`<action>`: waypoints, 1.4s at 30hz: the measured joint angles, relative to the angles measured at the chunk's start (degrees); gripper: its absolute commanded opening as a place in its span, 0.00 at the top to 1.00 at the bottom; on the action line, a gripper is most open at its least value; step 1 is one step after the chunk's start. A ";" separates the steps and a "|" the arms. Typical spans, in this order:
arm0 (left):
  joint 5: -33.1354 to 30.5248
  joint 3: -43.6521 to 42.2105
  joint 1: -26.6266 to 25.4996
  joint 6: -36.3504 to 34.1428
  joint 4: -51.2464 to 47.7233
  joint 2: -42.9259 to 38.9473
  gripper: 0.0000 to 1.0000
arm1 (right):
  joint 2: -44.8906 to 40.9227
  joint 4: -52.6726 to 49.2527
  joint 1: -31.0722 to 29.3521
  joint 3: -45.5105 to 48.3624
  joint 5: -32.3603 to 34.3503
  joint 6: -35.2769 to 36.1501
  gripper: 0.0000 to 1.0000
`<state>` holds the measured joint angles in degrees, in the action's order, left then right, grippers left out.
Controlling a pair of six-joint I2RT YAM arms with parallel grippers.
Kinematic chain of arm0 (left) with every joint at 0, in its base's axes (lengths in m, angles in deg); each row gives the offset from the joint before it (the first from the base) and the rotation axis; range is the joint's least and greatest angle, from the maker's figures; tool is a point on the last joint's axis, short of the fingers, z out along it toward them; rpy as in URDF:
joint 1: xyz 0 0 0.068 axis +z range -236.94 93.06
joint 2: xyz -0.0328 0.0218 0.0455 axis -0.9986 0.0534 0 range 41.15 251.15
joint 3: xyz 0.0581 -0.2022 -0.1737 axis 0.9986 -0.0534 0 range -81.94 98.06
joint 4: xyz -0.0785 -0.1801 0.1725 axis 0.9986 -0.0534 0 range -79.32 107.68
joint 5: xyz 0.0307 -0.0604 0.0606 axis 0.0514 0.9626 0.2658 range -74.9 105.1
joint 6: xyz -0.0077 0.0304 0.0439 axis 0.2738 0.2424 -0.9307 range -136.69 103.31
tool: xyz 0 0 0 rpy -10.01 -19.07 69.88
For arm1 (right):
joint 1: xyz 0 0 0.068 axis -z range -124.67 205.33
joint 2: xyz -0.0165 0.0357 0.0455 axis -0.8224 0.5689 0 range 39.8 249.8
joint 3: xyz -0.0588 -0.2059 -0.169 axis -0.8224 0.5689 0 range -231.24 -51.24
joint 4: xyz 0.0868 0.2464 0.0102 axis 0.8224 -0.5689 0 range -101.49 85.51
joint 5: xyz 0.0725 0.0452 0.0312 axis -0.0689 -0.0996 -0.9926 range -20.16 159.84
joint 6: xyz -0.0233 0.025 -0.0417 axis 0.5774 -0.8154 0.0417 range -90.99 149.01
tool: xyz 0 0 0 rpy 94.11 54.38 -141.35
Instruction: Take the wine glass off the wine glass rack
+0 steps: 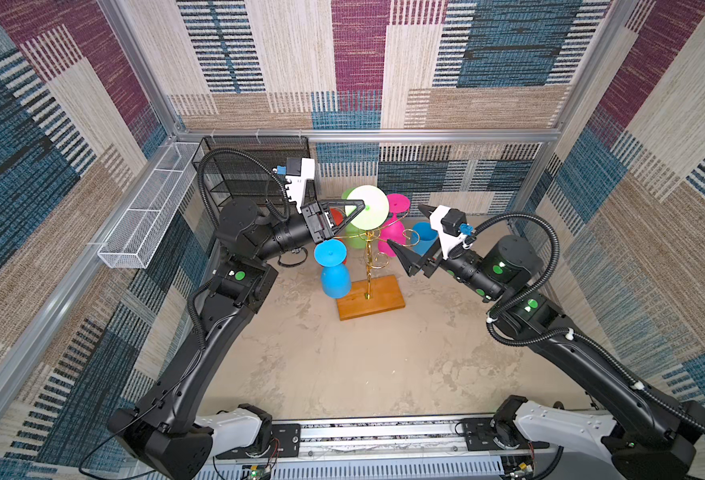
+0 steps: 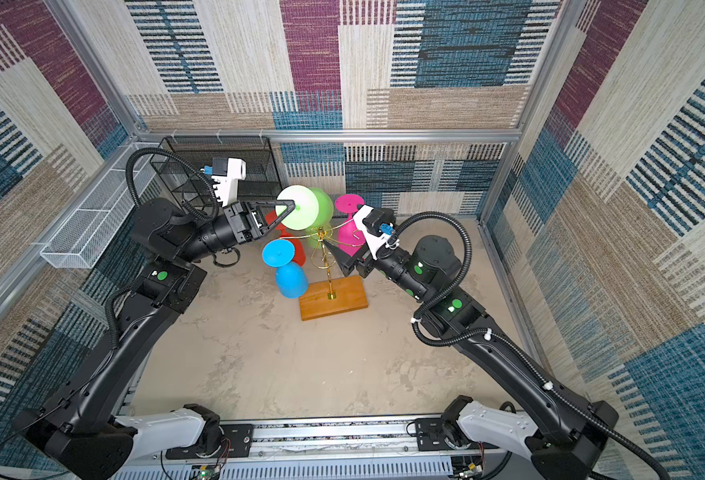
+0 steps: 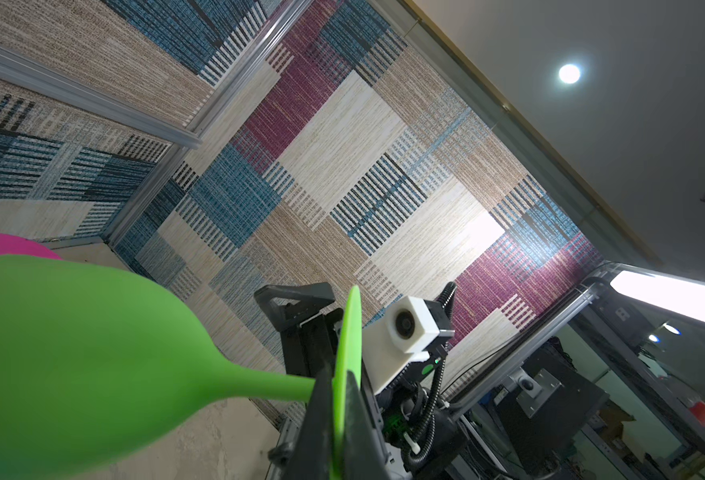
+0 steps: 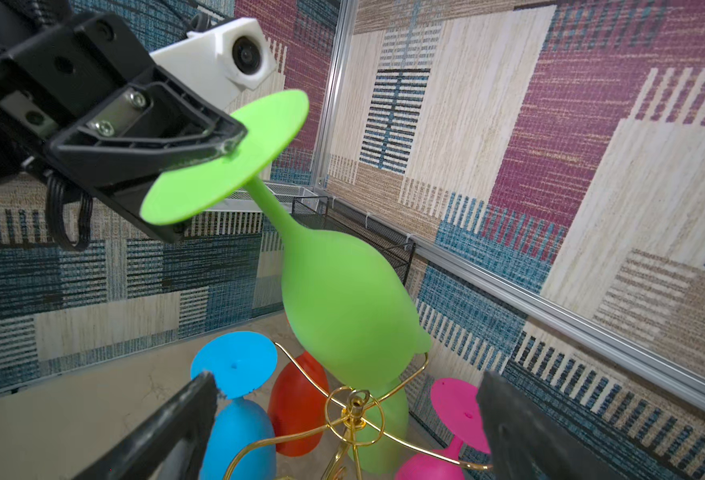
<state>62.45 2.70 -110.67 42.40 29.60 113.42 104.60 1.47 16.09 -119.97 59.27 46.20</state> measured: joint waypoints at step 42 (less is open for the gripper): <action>7.19 0.26 1.53 12.96 7.89 1.40 0.88 | 15.30 2.67 0.09 -10.75 -5.90 7.32 0.30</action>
<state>69.64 2.96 -109.14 55.36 37.49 114.82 119.90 4.14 16.17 -130.72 53.37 53.53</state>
